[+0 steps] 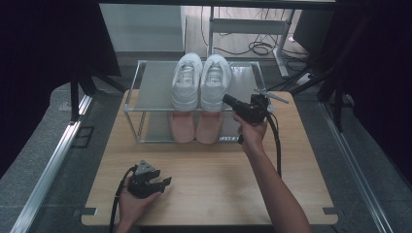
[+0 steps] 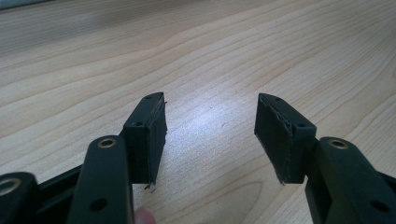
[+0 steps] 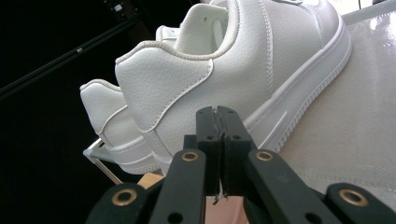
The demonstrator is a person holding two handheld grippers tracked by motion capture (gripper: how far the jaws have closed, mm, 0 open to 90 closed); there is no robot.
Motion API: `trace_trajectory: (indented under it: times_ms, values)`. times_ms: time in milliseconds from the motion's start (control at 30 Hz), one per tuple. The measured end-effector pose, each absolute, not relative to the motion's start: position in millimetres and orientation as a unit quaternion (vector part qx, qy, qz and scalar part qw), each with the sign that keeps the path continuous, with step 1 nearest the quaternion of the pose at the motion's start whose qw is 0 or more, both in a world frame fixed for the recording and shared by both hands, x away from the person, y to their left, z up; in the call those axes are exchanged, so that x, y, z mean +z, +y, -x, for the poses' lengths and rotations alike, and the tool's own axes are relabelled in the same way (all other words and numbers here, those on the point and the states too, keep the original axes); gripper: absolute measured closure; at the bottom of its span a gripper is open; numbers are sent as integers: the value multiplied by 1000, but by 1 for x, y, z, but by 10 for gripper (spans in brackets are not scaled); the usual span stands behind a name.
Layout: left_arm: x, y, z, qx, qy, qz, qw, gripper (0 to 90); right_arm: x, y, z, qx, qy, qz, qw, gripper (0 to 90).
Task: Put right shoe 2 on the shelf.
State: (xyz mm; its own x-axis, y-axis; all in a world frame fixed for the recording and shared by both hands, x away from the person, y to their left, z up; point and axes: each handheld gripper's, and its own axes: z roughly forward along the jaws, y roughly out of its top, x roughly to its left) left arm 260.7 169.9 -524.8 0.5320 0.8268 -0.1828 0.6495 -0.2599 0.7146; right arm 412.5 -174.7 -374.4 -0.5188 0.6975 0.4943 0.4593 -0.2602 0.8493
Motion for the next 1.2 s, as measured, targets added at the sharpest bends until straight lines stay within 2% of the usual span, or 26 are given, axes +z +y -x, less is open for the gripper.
trace_trajectory:
  times_ms: [667, 1200]
  values:
    - [-519, 167, -267, 113, 477, -778, 393, 444, -373, -193, -397, 641, 613, -449, 115, 696]
    - [-519, 167, -269, 115, 472, -781, 393, 444, -386, -235, -359, 645, 613, -437, 135, 632]
